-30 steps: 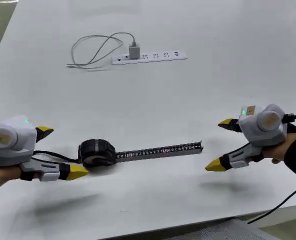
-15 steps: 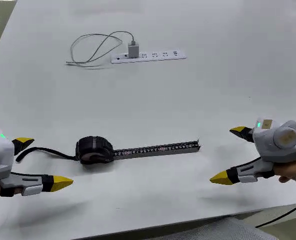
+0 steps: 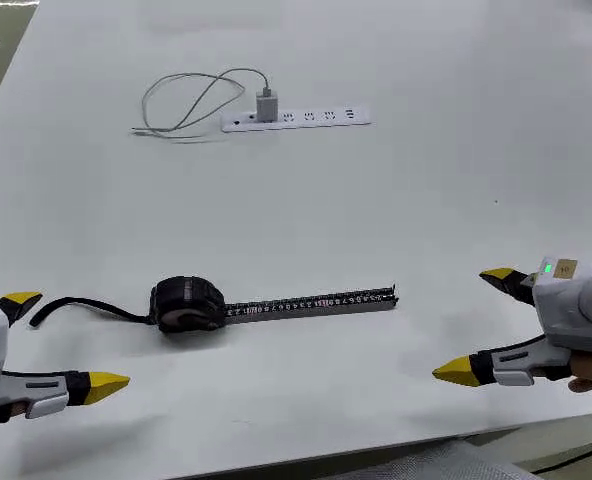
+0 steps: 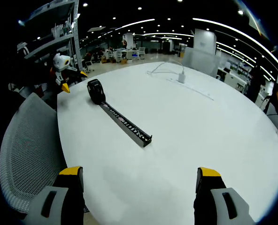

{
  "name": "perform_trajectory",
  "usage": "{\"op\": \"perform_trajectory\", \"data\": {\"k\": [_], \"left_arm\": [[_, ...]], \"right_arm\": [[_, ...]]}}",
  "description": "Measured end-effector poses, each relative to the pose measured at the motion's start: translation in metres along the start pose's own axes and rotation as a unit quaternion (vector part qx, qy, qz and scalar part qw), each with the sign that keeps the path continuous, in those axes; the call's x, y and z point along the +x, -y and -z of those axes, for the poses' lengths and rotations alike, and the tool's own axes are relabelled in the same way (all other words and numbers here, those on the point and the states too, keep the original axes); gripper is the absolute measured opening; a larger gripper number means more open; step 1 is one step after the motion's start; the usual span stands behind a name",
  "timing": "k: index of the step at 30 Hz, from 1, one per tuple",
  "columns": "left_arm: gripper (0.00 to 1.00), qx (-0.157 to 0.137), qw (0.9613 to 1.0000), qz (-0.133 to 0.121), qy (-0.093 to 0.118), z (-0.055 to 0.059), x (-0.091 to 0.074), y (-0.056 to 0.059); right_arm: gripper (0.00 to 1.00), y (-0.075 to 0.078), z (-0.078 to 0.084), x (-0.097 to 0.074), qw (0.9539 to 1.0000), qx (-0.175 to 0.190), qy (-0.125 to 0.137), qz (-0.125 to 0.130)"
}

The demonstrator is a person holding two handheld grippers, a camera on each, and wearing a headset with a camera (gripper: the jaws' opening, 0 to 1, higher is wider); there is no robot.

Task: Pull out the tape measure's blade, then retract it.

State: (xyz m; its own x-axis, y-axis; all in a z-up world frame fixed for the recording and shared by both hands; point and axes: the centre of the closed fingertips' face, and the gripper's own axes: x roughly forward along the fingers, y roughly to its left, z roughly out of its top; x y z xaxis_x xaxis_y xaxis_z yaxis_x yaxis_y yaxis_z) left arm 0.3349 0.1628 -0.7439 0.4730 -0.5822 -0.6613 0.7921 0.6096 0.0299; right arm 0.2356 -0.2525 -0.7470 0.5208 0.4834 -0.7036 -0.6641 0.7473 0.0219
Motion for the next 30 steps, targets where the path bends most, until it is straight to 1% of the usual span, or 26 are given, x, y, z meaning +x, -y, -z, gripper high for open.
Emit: {"op": "perform_trajectory", "data": {"k": [1, 4, 6, 9, 12, 13, 14, 15, 18, 20, 22, 25, 28, 30], "left_arm": [[0.99, -0.002, 1.0, -0.001, 0.007, -0.003, -0.002, 0.0], [0.99, -0.014, 0.9998, -0.002, 0.018, -0.008, -0.007, 0.001], [0.99, -0.014, 0.9997, -0.006, 0.02, -0.01, -0.008, 0.0], [0.99, -0.017, 0.9996, -0.005, 0.022, -0.009, -0.01, 0.0], [0.99, -0.009, 0.9997, 0.0, 0.024, -0.008, -0.01, 0.004], [0.99, -0.002, 0.9999, -0.004, 0.016, -0.004, -0.009, 0.003], [0.99, 0.0, 1.0, -0.004, 0.008, 0.0, -0.008, 0.003], [0.99, -0.002, 1.0, 0.001, 0.007, 0.001, -0.008, 0.004], [0.99, -0.009, 0.9998, 0.004, 0.016, -0.001, -0.008, 0.006], [0.99, -0.006, 0.9999, 0.002, 0.016, 0.0, -0.006, 0.006], [0.99, -0.007, 0.9999, 0.003, 0.014, 0.001, -0.005, 0.006], [0.99, -0.015, 0.9997, 0.005, 0.018, 0.001, -0.004, 0.005], [0.99, -0.01, 0.9997, 0.007, 0.022, 0.0, -0.003, 0.004], [0.99, -0.006, 0.9997, 0.008, 0.021, 0.001, -0.003, 0.003]], "right_arm": [[0.99, 0.001, 0.001, -0.001, 1.0, 0.003, 0.001, 0.002], [0.99, 0.001, 0.001, -0.004, 1.0, 0.002, 0.005, 0.005], [0.99, 0.001, 0.004, -0.005, 1.0, 0.0, -0.001, 0.003], [0.99, -0.001, 0.003, -0.007, 1.0, 0.005, 0.008, -0.001], [0.99, 0.001, 0.005, -0.008, 1.0, 0.003, 0.007, 0.005], [0.99, 0.0, 0.005, -0.009, 0.9999, 0.008, 0.011, 0.004], [0.99, 0.0, 0.005, -0.009, 0.9999, 0.007, 0.01, 0.005], [0.99, 0.001, 0.005, -0.009, 0.9999, 0.005, 0.01, 0.006], [0.99, 0.002, 0.005, -0.011, 0.9999, 0.002, 0.013, 0.009], [0.99, 0.003, 0.007, -0.012, 0.9998, 0.009, 0.012, 0.01], [0.99, 0.005, 0.011, -0.012, 0.9998, 0.014, 0.003, 0.012], [0.99, 0.007, 0.013, -0.014, 0.9998, 0.013, 0.004, 0.017], [0.99, 0.007, 0.014, -0.015, 0.9998, 0.009, 0.004, 0.018], [0.99, 0.006, 0.014, -0.015, 0.9998, 0.011, 0.005, 0.018]]}}
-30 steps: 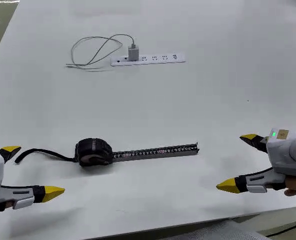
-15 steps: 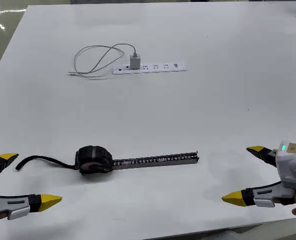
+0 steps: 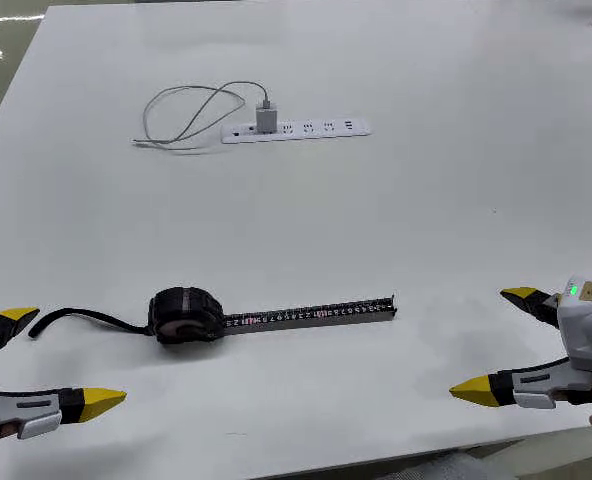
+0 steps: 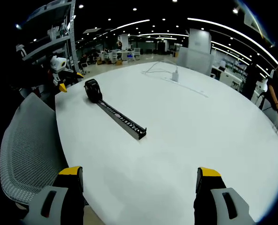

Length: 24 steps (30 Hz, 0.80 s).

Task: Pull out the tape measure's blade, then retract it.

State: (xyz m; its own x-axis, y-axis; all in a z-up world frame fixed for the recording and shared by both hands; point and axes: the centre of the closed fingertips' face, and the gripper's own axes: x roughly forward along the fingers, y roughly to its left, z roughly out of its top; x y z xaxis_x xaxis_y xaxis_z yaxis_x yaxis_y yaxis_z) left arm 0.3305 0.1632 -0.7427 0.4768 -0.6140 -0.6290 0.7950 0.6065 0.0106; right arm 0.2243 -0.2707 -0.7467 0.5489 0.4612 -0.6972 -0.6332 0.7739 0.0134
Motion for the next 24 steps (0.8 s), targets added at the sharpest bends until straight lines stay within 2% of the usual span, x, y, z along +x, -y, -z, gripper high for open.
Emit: {"op": "perform_trajectory", "data": {"k": [4, 7, 12, 15, 16, 19, 24], "left_arm": [[0.99, 0.014, 0.9999, 0.005, -0.002, 0.005, -0.001, 0.001], [0.99, 0.011, 0.9999, 0.005, 0.0, 0.009, -0.002, 0.003], [0.99, 0.005, 0.9997, 0.015, 0.017, 0.007, -0.004, 0.009], [0.99, 0.004, 0.9998, 0.017, 0.01, 0.01, -0.003, 0.01], [0.99, 0.001, 0.9999, 0.014, 0.005, 0.009, -0.004, 0.008], [0.99, 0.001, 0.9999, 0.01, 0.013, 0.001, -0.006, 0.007], [0.99, 0.001, 0.9999, 0.003, 0.012, -0.003, -0.006, 0.002]], "right_arm": [[0.99, 0.0, -0.004, -0.001, 0.9997, -0.02, 0.016, -0.005], [0.99, 0.002, 0.001, -0.002, 0.9998, -0.014, 0.008, -0.009], [0.99, 0.003, 0.005, -0.006, 0.9998, -0.016, 0.002, -0.009], [0.99, 0.0, 0.007, -0.007, 0.9999, -0.001, -0.006, -0.011], [0.99, 0.0, 0.009, -0.008, 0.9998, 0.004, -0.014, -0.01], [0.99, -0.002, 0.007, -0.01, 0.9999, 0.001, -0.013, -0.011], [0.99, 0.0, 0.005, -0.009, 0.9999, 0.001, -0.01, -0.01]]}}
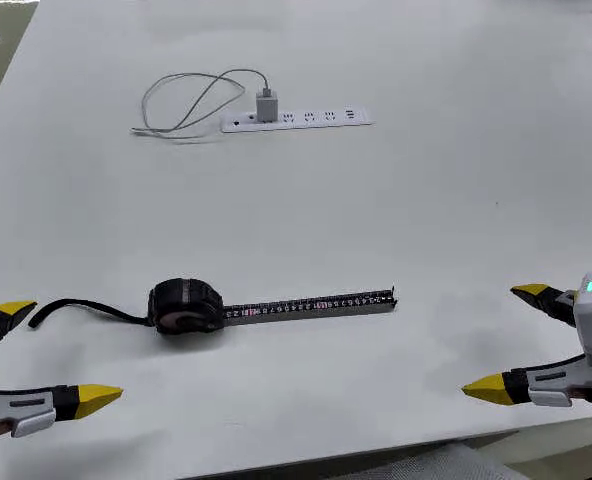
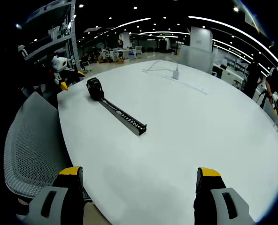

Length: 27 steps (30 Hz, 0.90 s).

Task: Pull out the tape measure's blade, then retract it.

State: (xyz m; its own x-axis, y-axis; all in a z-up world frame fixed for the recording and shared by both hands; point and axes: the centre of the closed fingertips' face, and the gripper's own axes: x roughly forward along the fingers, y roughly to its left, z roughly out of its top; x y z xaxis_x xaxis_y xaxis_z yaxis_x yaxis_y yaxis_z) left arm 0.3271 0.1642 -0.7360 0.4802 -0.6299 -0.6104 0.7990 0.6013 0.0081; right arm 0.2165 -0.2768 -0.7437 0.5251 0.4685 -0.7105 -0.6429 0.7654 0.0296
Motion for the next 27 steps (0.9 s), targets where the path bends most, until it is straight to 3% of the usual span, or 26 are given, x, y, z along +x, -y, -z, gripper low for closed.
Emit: {"op": "perform_trajectory", "data": {"k": [4, 5, 9, 14, 17, 22, 27], "left_arm": [[0.99, -0.001, 1.0, 0.002, 0.001, 0.001, -0.001, 0.001], [0.99, 0.002, 1.0, 0.004, 0.009, 0.0, -0.002, 0.004], [0.99, 0.003, 0.9999, 0.011, 0.001, 0.004, -0.003, 0.012], [0.99, -0.007, 1.0, -0.004, 0.004, 0.004, -0.007, 0.003], [0.99, 0.005, 1.0, -0.004, 0.004, 0.003, -0.01, 0.005], [0.99, -0.002, 1.0, -0.007, -0.003, 0.004, -0.011, 0.001], [0.99, -0.012, 0.9999, -0.007, -0.008, 0.004, -0.008, 0.004]], "right_arm": [[0.99, 0.002, 0.001, 0.002, 1.0, -0.003, -0.004, -0.003], [0.99, 0.002, 0.004, 0.003, 0.9999, 0.003, -0.013, -0.007], [0.99, 0.0, 0.005, -0.002, 0.9999, 0.0, -0.015, -0.003], [0.99, -0.002, 0.005, -0.002, 1.0, -0.004, -0.005, -0.003], [0.99, -0.004, 0.006, -0.002, 1.0, -0.005, -0.005, -0.002], [0.99, -0.006, 0.004, -0.002, 0.9999, -0.011, -0.001, -0.005], [0.99, 0.003, 0.0, -0.004, 0.9999, -0.014, 0.003, -0.002]]}}
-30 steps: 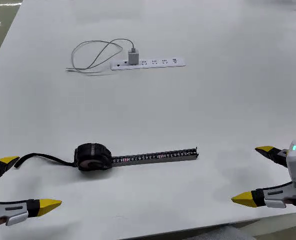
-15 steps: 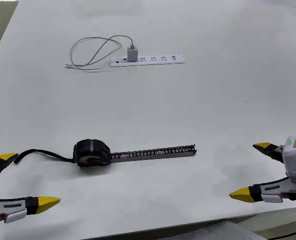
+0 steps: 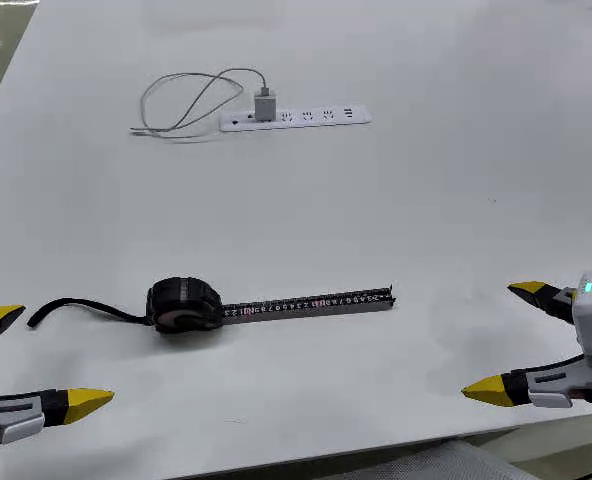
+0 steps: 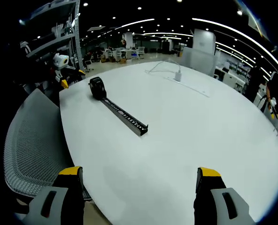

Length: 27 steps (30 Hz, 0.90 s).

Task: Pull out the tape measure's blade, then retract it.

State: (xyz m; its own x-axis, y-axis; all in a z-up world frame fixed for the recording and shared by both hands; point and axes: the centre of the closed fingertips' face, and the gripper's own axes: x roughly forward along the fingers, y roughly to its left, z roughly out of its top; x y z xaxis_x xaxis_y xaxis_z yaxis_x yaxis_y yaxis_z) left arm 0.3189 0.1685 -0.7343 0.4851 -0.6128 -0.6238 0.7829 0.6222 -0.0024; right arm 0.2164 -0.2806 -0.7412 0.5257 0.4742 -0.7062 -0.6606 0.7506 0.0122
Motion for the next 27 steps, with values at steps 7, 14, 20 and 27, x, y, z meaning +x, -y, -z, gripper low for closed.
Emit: {"op": "perform_trajectory", "data": {"k": [7, 14, 20, 27], "left_arm": [[0.99, -0.03, 0.9994, -0.014, 0.0, -0.007, 0.0, 0.004], [0.99, -0.036, 0.999, -0.024, 0.012, -0.013, 0.002, 0.008], [0.99, -0.031, 0.9992, -0.026, 0.005, -0.015, 0.003, 0.009], [0.99, -0.023, 0.9995, -0.021, 0.01, -0.026, 0.012, 0.017]], "right_arm": [[0.99, 0.0, 0.0, 0.002, 0.9999, 0.0, -0.006, -0.014], [0.99, 0.009, 0.002, 0.002, 0.9998, -0.006, -0.01, -0.014], [0.99, 0.011, -0.005, 0.0, 0.9998, -0.011, -0.003, -0.013], [0.99, 0.01, -0.006, -0.001, 0.9995, -0.027, -0.004, -0.014]]}}
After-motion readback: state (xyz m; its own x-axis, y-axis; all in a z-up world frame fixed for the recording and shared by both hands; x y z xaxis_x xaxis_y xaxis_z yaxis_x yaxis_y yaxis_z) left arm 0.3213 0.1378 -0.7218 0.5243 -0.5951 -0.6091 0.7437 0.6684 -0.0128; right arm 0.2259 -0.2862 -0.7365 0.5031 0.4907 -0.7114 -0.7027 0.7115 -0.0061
